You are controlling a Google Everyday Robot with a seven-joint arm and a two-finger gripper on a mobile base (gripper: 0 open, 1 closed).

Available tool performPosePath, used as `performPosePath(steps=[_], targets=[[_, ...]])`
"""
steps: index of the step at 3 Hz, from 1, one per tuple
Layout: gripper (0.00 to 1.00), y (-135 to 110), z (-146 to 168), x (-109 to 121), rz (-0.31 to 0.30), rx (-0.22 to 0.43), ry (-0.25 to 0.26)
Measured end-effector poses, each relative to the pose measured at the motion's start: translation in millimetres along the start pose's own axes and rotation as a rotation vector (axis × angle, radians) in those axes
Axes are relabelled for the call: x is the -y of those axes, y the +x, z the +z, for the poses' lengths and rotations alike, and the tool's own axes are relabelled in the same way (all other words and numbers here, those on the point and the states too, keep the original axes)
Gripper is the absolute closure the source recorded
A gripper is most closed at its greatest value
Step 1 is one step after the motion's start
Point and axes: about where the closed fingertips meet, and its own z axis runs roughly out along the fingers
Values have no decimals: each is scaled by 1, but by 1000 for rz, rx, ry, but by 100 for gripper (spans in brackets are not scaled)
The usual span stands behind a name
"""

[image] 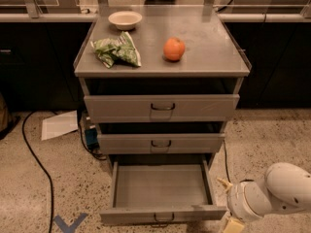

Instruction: Close bottom drawer

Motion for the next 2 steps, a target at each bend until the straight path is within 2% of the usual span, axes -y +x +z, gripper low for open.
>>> performPosePath(steps=[1, 2], targets=[[0, 0, 0, 0, 0, 0, 0], [0, 0, 25, 0, -11, 24, -21]])
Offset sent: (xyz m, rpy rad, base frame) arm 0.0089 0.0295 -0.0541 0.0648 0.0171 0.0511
